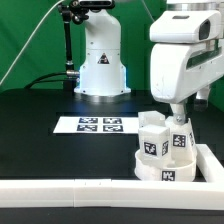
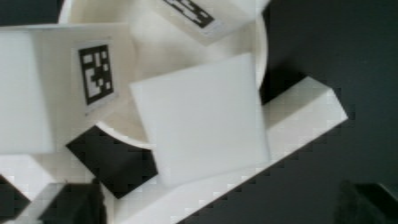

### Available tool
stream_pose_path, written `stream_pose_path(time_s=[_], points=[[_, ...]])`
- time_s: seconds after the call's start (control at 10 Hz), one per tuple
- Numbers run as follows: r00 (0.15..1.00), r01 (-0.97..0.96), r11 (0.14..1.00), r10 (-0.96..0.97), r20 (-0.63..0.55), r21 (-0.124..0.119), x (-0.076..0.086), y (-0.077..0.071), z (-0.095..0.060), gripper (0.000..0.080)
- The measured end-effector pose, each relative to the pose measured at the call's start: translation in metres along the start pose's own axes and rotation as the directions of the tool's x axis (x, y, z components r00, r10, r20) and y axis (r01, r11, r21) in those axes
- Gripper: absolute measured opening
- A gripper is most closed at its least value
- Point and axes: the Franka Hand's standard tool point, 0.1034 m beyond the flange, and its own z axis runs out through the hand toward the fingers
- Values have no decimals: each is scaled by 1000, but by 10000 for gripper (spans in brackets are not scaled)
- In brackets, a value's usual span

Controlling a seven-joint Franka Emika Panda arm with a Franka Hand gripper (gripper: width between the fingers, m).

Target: Assemble stool

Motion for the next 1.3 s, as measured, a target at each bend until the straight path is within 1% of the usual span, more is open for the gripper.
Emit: stream_pose_path(time_s=[0.2,0.3,0.5,0.8,1.0,1.1,1.2,1.3], points=[[993,118,993,-118,3,-20,-1,-1,3,649],[993,119,993,-119,6,-16,-1,-2,6,649],[993,113,994,-113,15,-9,-5,-2,15,649],[994,108,994,-108,22,-3,-9,-1,20,649],[995,102,995,-102,23,-4,-9,0,20,391],[997,76,997,-75,23,-5,-9,0,20,391],[999,43,999,-43,22,-5,-9,0,20,336],[999,-32,999,32,21,-6,-9,0,20,336]])
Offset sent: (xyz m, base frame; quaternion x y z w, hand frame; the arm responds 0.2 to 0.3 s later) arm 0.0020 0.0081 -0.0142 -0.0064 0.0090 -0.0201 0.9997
